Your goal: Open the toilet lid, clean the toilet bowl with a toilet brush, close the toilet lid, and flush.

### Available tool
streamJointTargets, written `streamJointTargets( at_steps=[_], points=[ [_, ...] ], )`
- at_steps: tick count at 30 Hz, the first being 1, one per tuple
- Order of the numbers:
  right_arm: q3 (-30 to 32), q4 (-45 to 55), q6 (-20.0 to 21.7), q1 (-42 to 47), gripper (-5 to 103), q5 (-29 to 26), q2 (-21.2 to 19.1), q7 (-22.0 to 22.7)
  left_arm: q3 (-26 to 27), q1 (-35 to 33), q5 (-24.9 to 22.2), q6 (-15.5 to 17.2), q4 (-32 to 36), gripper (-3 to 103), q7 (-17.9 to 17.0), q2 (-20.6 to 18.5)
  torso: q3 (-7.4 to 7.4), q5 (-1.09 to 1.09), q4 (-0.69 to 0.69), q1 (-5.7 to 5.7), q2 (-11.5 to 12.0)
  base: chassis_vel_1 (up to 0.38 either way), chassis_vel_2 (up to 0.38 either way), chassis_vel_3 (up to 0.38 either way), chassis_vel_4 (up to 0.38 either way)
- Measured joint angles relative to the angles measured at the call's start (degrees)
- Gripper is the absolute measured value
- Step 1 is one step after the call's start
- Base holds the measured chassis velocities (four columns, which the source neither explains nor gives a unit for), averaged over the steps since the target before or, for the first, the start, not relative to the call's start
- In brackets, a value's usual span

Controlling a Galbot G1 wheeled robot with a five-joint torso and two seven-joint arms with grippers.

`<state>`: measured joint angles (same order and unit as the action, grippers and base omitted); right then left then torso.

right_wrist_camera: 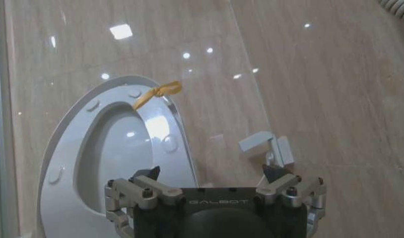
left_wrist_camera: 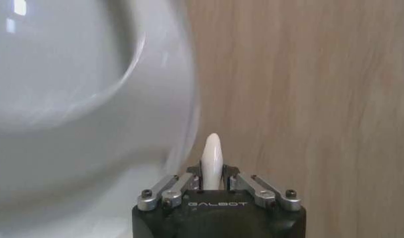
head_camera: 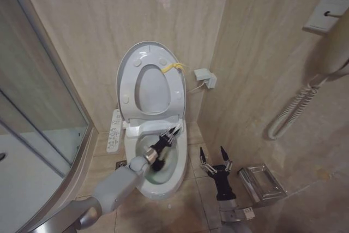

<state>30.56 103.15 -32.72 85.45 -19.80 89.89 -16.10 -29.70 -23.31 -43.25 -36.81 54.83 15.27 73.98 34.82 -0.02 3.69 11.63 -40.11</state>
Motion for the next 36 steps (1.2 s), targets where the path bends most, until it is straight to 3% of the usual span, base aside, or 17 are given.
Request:
streamJointTargets(
  at_steps=[1, 4, 6, 9, 12, 16, 19, 21, 24, 30, 32, 35, 36],
  points=[
    [0.06, 0.0, -0.03, 0.05, 100, -0.03, -0.07, -0.01, 0.42, 0.51, -0.01, -0.02, 1.86, 20, -0.22, 0.33, -0.03, 0.0, 0.06, -0.02, -0.02, 0.0, 0.0, 0.0, 0.0],
    [0.09, -0.01, -0.13, 0.21, 100, -0.05, -0.12, -0.06, 0.57, 0.45, 0.2, -0.16, 1.09, 20, -0.08, 0.24, -0.03, -0.03, 0.07, -0.02, -0.02, 0.0, 0.0, 0.0, 0.0],
    [0.11, 0.09, -0.27, 0.52, 100, -0.17, -0.24, -0.2, 1.0, -0.8, 1.93, -0.91, -5.29, 20, 1.64, -0.16, 0.01, 0.02, 0.01, -0.01, 0.0, 0.0, 0.0, 0.0, 0.0],
    [0.1, 0.19, -0.33, 0.56, 100, -0.3, -0.35, -0.24, 1.51, -1.35, 2.53, -1.32, -8.03, 20, 2.28, -0.23, 0.0, -0.03, -0.1, -0.01, 0.0, 0.0, 0.0, 0.0, 0.0],
    [0.12, 0.12, -0.36, 0.45, 100, -0.4, -0.54, -0.27, 1.32, -1.33, 2.38, -1.42, -5.41, 20, 1.75, 0.02, 0.0, -0.01, -0.09, -0.01, 0.0, 0.018, 0.014, 0.002, 0.007],
    [0.13, 0.12, -0.42, 0.44, 100, -0.37, -0.45, -0.32, 0.75, -0.17, 3.28, -1.95, 0.3, 20, 2.15, 0.42, -0.03, -0.01, 0.07, -0.02, -0.02, 0.0, 0.0, 0.0, 0.0],
    [0.13, 0.12, -0.56, 0.56, 100, -0.35, -0.35, -0.41, 0.6, -0.3, 4.81, -2.49, -2.8, 20, 3.27, 0.12, -0.01, 0.0, 0.07, -0.01, -0.01, 0.0, 0.0, 0.0, 0.0],
    [0.06, 0.29, -0.63, 0.69, 100, -0.35, -0.25, -0.5, 1.56, -0.36, 6.69, -3.06, -9.21, 20, 4.51, 0.14, 0.0, -0.02, -0.04, -0.01, 0.0, 0.0, 0.0, 0.0, 0.0],
    [0.03, 0.39, -0.71, 0.69, 100, -0.37, -0.31, -0.58, 2.04, -0.15, 6.4, -3.07, -11.11, 20, 4.66, 0.23, 0.0, -0.01, -0.12, -0.01, 0.0, 0.0, 0.0, 0.0, 0.0],
    [0.29, 0.31, -0.74, 0.6, 100, -0.42, -0.58, -0.61, -0.3, 1.22, 1.55, -1.51, 1.37, 20, 3.65, 0.06, -0.02, -0.02, 0.06, -0.01, -0.01, 0.007, 0.008, 0.0, -0.002],
    [0.31, 0.34, -0.74, 0.64, 100, -0.42, -0.57, -0.61, -0.44, 1.19, 1.62, -1.52, 1.43, 20, 3.83, -0.03, -0.02, -0.02, 0.06, -0.01, -0.01, 0.0, 0.0, 0.0, 0.0],
    [0.35, 0.61, -0.81, 0.93, 100, -0.49, -0.45, -0.61, 0.07, 0.2, 3.42, -2.43, -4.13, 20, 5.12, -0.3, -0.01, -0.01, 0.03, -0.01, 0.0, 0.0, 0.0, 0.0, 0.0],
    [0.34, 0.69, -0.83, 1.0, 100, -0.54, -0.4, -0.62, 0.75, -0.21, 4.06, -2.87, -6.48, 20, 5.48, -0.24, 0.0, -0.01, -0.05, -0.01, 0.0, 0.0, 0.0, 0.0, 0.0]
  ],
)
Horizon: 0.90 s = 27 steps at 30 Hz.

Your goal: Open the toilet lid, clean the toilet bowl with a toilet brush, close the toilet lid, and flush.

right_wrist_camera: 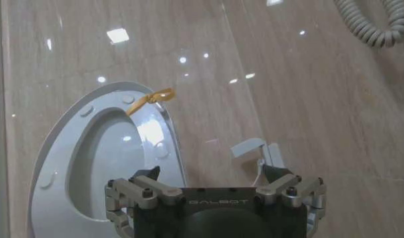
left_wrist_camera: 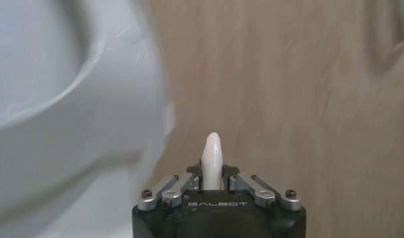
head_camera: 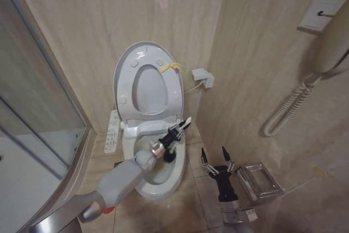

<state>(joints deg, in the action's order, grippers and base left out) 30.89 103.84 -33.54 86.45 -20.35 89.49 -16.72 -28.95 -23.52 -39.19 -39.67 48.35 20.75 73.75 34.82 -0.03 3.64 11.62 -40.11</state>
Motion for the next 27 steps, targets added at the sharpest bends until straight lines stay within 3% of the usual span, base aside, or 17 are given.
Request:
streamJointTargets(
  at_steps=[1, 5, 6, 9, 12, 14, 16, 19, 20, 22, 24, 27],
  points=[
    [-0.02, 0.13, -0.04, 0.04, 100, -0.09, 0.06, -0.03, 0.98, -0.52, 0.7, -0.44, -2.52, 20, 0.26, 0.14, 0.0, 0.0, -0.04, 0.0, 0.0, 0.0, 0.0, 0.0, 0.0],
    [0.01, 0.17, -0.08, 0.01, 100, -0.21, -0.04, -0.08, 0.56, -0.79, 0.46, -0.58, 0.03, 20, -0.18, 0.17, 0.0, 0.0, -0.04, 0.0, 0.0, 0.0, 0.0, 0.0, 0.0],
    [0.12, 0.19, -0.08, -0.01, 100, -0.24, -0.09, -0.09, -0.52, -0.37, 0.32, -0.52, 3.93, 20, -0.79, 0.24, 0.0, 0.02, 0.05, 0.0, 0.0, 0.0, 0.0, 0.0, 0.0],
    [0.16, 0.2, -0.08, 0.0, 100, -0.24, -0.1, -0.09, -0.83, 0.44, 1.23, -0.75, 5.33, 20, -0.51, 0.56, -0.02, 0.01, 0.12, -0.01, -0.01, 0.0, 0.0, 0.0, 0.0],
    [0.12, 0.2, -0.08, 0.1, 100, -0.24, -0.06, -0.11, -0.05, 0.62, 2.77, -1.35, 1.85, 20, 0.28, 0.85, -0.01, 0.01, 0.12, 0.0, -0.01, -0.055, -0.025, -0.006, -0.008],
    [-0.07, 0.21, -0.08, 0.08, 100, -0.25, 0.1, -0.14, 1.47, 0.55, 4.49, -1.85, -4.46, 20, 1.16, 0.82, 0.0, -0.02, 0.01, 0.0, 0.0, 0.0, 0.0, 0.0, 0.0],
    [-0.16, 0.21, -0.09, -0.04, 100, -0.25, 0.12, -0.16, 1.62, 0.5, 4.4, -1.79, -5.36, 20, 1.21, 0.68, 0.0, 0.0, -0.06, 0.0, 0.0, 0.0, 0.0, 0.0, 0.0],
    [-0.22, 0.25, -0.07, -0.21, 100, -0.28, 0.04, -0.17, 1.02, 0.58, 2.52, -0.98, -1.88, 20, 0.53, 0.42, 0.0, 0.0, -0.05, 0.0, 0.0, 0.037, 0.056, 0.005, 0.012],
    [-0.19, 0.26, -0.06, -0.32, 100, -0.32, 0.02, -0.18, 0.76, 0.77, 1.94, -0.51, 1.21, 20, 0.13, 0.4, 0.0, 0.01, 0.05, 0.01, 0.0, 0.0, 0.0, 0.0, 0.0],
    [-0.09, 0.27, -0.04, -0.34, 100, -0.38, -0.05, -0.17, 0.47, 0.93, 1.27, 0.03, 4.91, 20, -0.39, 0.24, -0.02, 0.02, 0.1, -0.01, -0.01, 0.0, 0.0, 0.0, 0.0],
    [-0.06, 0.25, -0.04, -0.37, 100, -0.39, -0.08, -0.17, 0.16, 0.77, 1.13, 0.17, 6.06, 20, -0.41, -0.17, -0.02, 0.0, 0.13, -0.01, -0.01, 0.0, 0.0, 0.0, 0.0],
    [-0.09, 0.2, -0.06, -0.25, 100, -0.44, -0.1, -0.16, 0.32, -0.46, 2.5, -0.42, 1.13, 20, 0.62, -1.35, 0.0, 0.02, 0.07, 0.0, 0.0, -0.025, -0.033, -0.009, -0.002]
  ],
)
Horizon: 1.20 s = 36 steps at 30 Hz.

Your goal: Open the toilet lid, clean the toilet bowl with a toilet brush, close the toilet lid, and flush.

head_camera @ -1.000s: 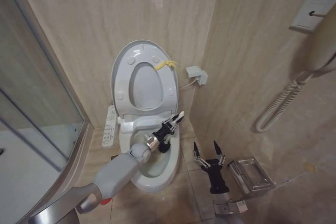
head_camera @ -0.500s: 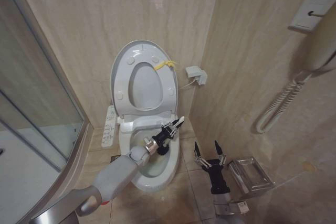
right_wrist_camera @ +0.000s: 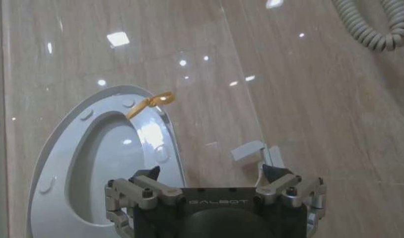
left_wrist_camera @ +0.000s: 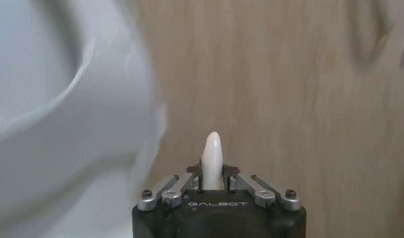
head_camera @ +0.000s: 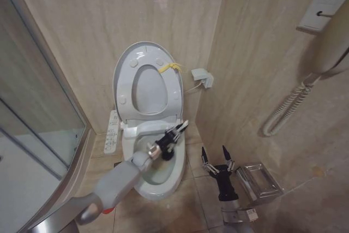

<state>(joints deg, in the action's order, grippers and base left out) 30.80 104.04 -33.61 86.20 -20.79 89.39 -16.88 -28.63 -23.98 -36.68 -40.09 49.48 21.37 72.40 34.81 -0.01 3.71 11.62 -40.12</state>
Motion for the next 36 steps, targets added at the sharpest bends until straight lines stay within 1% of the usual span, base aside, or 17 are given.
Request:
streamJointTargets(
  at_steps=[1, 3, 6, 7, 8, 10, 13, 15, 18, 20, 21, 24, 27, 29, 31, 34, 36],
  points=[
    [-0.06, 0.0, -0.04, 0.06, 100, -0.06, -0.03, 0.0, 0.14, -0.14, 0.35, -0.31, -2.41, 20, 0.33, -0.35, 0.01, -0.02, -0.09, 0.0, 0.0, 0.0, 0.0, 0.0, 0.0],
    [-0.12, 0.01, -0.09, 0.11, 100, -0.15, -0.15, -0.05, 0.24, -0.15, 0.44, -0.74, -3.92, 20, 0.5, -0.37, 0.0, -0.02, -0.13, 0.0, 0.0, 0.002, 0.035, 0.013, 0.005],
    [0.01, 0.07, -0.12, 0.11, 100, -0.37, -0.4, -0.09, 0.01, -0.17, -0.32, -0.81, -2.31, 20, 0.22, -0.15, 0.0, -0.02, -0.12, 0.0, 0.0, 0.051, 0.052, 0.02, 0.031],
    [0.1, 0.07, -0.11, 0.09, 100, -0.44, -0.49, -0.09, -0.21, -0.24, -0.66, -0.76, -0.77, 20, 0.06, -0.01, 0.01, -0.03, -0.1, 0.01, 0.01, 0.0, 0.0, 0.0, 0.0],
    [0.22, 0.07, -0.11, 0.02, 100, -0.47, -0.54, -0.09, -0.58, -0.36, -1.14, -0.4, 3.11, 20, -0.51, 0.5, 0.0, 0.0, -0.01, 0.0, 0.0, 0.0, 0.0, 0.0, 0.0],
    [0.25, 0.09, -0.1, 0.03, 100, -0.46, -0.53, -0.09, -0.79, -0.36, -1.2, -0.28, 4.68, 20, -0.77, 0.84, -0.02, 0.01, 0.02, 0.0, -0.01, 0.0, 0.0, 0.0, 0.0],
    [0.2, 0.36, -0.1, 0.25, 100, -0.44, -0.38, -0.12, -0.84, -0.17, 0.1, -0.89, 2.59, 20, -0.41, 1.32, -0.01, -0.01, 0.05, 0.0, 0.0, -0.045, -0.059, -0.037, -0.012],
    [0.17, 0.7, -0.16, 0.62, 100, -0.46, -0.37, -0.2, 0.24, -0.3, 1.38, -1.41, -2.63, 20, 0.38, 1.38, 0.0, -0.02, -0.03, 0.0, 0.0, 0.0, 0.0, 0.0, 0.0],
    [0.24, 0.86, -0.24, 0.75, 100, -0.51, -0.54, -0.24, 1.03, -0.39, 1.45, -1.43, -3.78, 20, 0.54, 1.09, 0.0, -0.02, -0.1, 0.0, 0.0, 0.0, 0.0, 0.0, 0.0],
    [0.35, 0.88, -0.26, 0.72, 100, -0.56, -0.64, -0.24, 0.83, -0.35, 0.78, -1.33, -1.33, 20, 0.27, 0.92, 0.0, -0.03, -0.12, 0.0, 0.0, 0.0, 0.0, 0.0, 0.0],
    [0.45, 0.89, -0.25, 0.63, 100, -0.57, -0.59, -0.25, 0.35, -0.28, 0.13, -1.09, 2.52, 20, -0.16, 0.87, 0.0, -0.01, -0.02, 0.01, 0.0, 0.0, 0.0, 0.0, 0.0],
    [0.47, 0.89, -0.25, 0.63, 100, -0.48, -0.34, -0.25, -0.45, -0.27, -0.38, -0.65, 6.2, 20, -0.56, 0.71, -0.02, 0.0, 0.05, 0.0, -0.01, 0.0, 0.0, 0.0, 0.0],
    [0.28, 0.99, -0.25, 0.77, 100, -0.29, -0.07, -0.28, -0.39, -0.65, 0.64, -0.8, 3.43, 20, -0.09, 0.09, -0.01, -0.01, 0.04, 0.0, -0.01, -0.031, -0.062, -0.023, -0.011],
    [0.06, 1.23, -0.26, 0.98, 100, -0.13, 0.13, -0.36, 1.2, -1.03, 2.04, -1.36, -3.03, 20, 0.68, 0.03, 0.0, -0.02, -0.1, 0.0, 0.0, 0.0, 0.0, 0.0, 0.0],
    [0.03, 1.25, -0.26, 0.98, 100, -0.08, 0.14, -0.4, 1.65, -1.03, 2.1, -1.55, -3.69, 20, 0.71, 0.22, 0.0, -0.01, -0.11, 0.0, 0.0, 0.0, 0.0, 0.0, 0.0],
    [0.1, 1.26, -0.27, 1.01, 100, -0.01, 0.07, -0.42, 1.53, -1.04, 1.93, -1.68, -0.74, 20, 0.57, 0.49, 0.01, -0.02, -0.09, 0.01, 0.01, 0.033, 0.052, 0.009, 0.011],
    [0.31, 1.26, -0.28, 1.04, 100, 0.07, 0.0, -0.42, 0.5, -0.93, 1.75, -1.71, 5.14, 20, 0.08, 0.66, -0.02, 0.0, 0.03, 0.0, -0.01, 0.0, 0.0, 0.0, 0.0]
  ],
)
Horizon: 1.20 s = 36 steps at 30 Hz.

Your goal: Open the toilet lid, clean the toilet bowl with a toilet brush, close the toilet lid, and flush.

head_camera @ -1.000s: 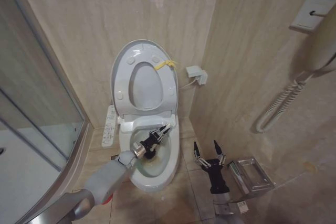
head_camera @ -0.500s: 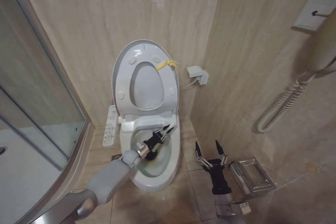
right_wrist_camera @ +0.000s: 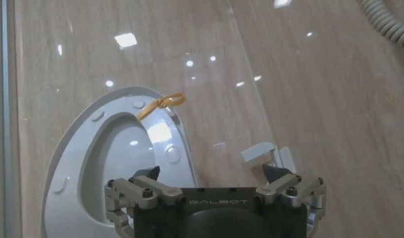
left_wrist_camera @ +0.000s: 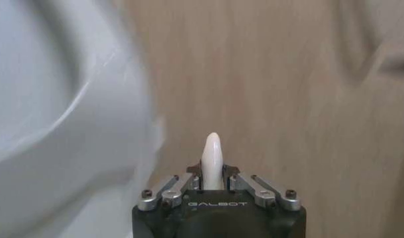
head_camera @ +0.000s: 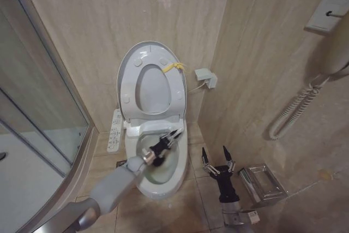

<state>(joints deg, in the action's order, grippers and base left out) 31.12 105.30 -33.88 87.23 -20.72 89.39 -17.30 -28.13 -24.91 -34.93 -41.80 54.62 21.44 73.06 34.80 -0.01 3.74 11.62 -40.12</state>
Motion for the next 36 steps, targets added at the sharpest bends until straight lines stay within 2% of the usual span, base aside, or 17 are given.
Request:
streamJointTargets(
  at_steps=[3, 4, 5, 6, 7, 9, 11, 14, 16, 20, 22, 25, 27, 30, 32, 33, 36],
  points=[
    [0.09, 0.0, -0.01, 0.14, 100, 0.02, -0.01, 0.0, -0.35, -0.12, 0.83, -0.4, -0.3, 20, 0.11, 0.03, 0.0, -0.02, 0.01, 0.0, 0.0, -0.014, -0.022, -0.002, -0.006],
    [0.11, 0.02, -0.02, 0.23, 100, 0.02, 0.0, 0.0, -0.1, -0.28, 1.6, -0.8, -2.24, 20, 0.28, 0.2, 0.01, -0.02, 0.0, 0.0, 0.0, -0.042, -0.065, -0.005, -0.002],
    [0.1, 0.36, -0.07, 0.46, 100, 0.01, -0.02, 0.0, 1.78, -0.7, 3.84, -2.12, -8.42, 20, 1.15, 0.7, 0.01, 0.0, -0.03, 0.0, 0.0, 0.0, 0.0, 0.0, 0.0],
    [0.12, 0.46, -0.09, 0.52, 100, -0.01, -0.06, 0.0, 2.55, -0.92, 4.46, -2.44, -10.4, 20, 1.47, 0.67, 0.02, -0.02, -0.1, 0.0, 0.01, 0.0, 0.0, 0.0, 0.0],
    [0.15, 0.45, -0.1, 0.57, 100, -0.01, -0.15, 0.0, 2.93, -1.11, 4.64, -2.71, -11.15, 20, 1.62, 0.6, 0.02, -0.03, -0.15, 0.0, 0.01, 0.0, 0.0, 0.0, 0.0],
    [0.27, 0.46, -0.12, 0.56, 100, -0.05, -0.26, -0.01, 3.1, -1.25, 4.53, -2.75, -11.12, 20, 1.69, 0.49, 0.01, -0.02, -0.12, 0.0, 0.0, 0.0, 0.0, 0.0, 0.0],
    [0.66, 0.27, -0.16, 0.49, 100, -0.13, -0.48, -0.01, 2.78, -1.26, 3.22, -2.47, -8.39, 20, 1.54, 0.05, 0.02, -0.02, -0.15, 0.0, 0.01, 0.0, 0.0, 0.0, 0.0],
    [0.9, 0.33, -0.1, 0.24, 100, -0.23, -0.35, 0.02, 1.11, -0.57, 0.51, -0.65, 0.72, 20, -0.11, -0.45, 0.0, -0.01, 0.0, 0.0, 0.0, 0.0, 0.0, 0.0, 0.0],
    [0.9, 0.37, -0.09, 0.23, 100, -0.23, -0.26, 0.02, 0.82, -0.54, 0.34, -0.52, 1.44, 20, -0.24, -0.54, 0.0, -0.02, 0.01, 0.0, 0.0, 0.0, 0.0, 0.0, 0.0],
    [0.66, 0.47, -0.11, 0.41, 100, -0.2, 0.08, 0.01, 0.81, -0.9, 0.83, -1.15, -6.69, 20, 0.4, -0.37, 0.02, -0.02, -0.09, 0.0, 0.01, 0.0, 0.0, 0.0, 0.0],
    [0.59, 0.51, -0.12, 0.44, 100, -0.19, 0.1, -0.01, 0.96, -0.91, 0.86, -1.32, -8.02, 20, 0.45, -0.32, 0.02, -0.03, -0.14, 0.01, 0.01, 0.0, 0.0, 0.0, 0.0],
    [0.49, 0.5, -0.18, 0.22, 100, -0.08, 0.11, -0.1, -0.49, 0.06, -0.27, -0.93, -4.02, 20, -0.61, -0.82, 0.02, -0.02, -0.13, 0.01, 0.01, 0.028, 0.039, 0.001, 0.01],
    [0.57, 0.54, -0.18, 0.13, 100, -0.02, 0.4, -0.1, -1.67, 1.19, -1.15, -0.25, 0.83, 20, -1.89, -1.02, 0.01, 0.0, -0.04, 0.01, 0.01, 0.0, 0.0, 0.0, 0.0],
    [0.86, 0.8, -0.2, 0.21, 100, -0.02, 0.84, -0.1, -2.99, 1.89, -1.51, 0.26, 3.77, 20, -2.61, -1.1, 0.0, -0.03, 0.02, 0.0, 0.0, 0.0, 0.0, 0.0, 0.0],
    [0.89, 0.7, -0.2, 0.2, 100, -0.02, 1.01, -0.07, -2.89, 1.04, -0.85, -0.19, 0.1, 20, -1.97, -0.93, 0.01, 0.0, 0.02, 0.0, 0.0, 0.0, 0.0, 0.0, 0.0],
    [0.89, 0.59, -0.19, 0.2, 100, -0.03, 1.03, -0.06, -2.31, 0.49, -0.36, -0.65, -2.75, 20, -1.47, -0.69, 0.02, -0.01, -0.06, 0.0, 0.0, 0.0, 0.0, 0.0, 0.0],
    [0.81, 0.52, -0.16, 0.23, 100, -0.02, 1.03, -0.06, -0.97, -0.35, 0.44, -1.53, -7.23, 20, -0.57, -0.29, 0.02, -0.03, -0.12, 0.01, 0.01, 0.0, 0.0, 0.0, 0.0]
  ],
)
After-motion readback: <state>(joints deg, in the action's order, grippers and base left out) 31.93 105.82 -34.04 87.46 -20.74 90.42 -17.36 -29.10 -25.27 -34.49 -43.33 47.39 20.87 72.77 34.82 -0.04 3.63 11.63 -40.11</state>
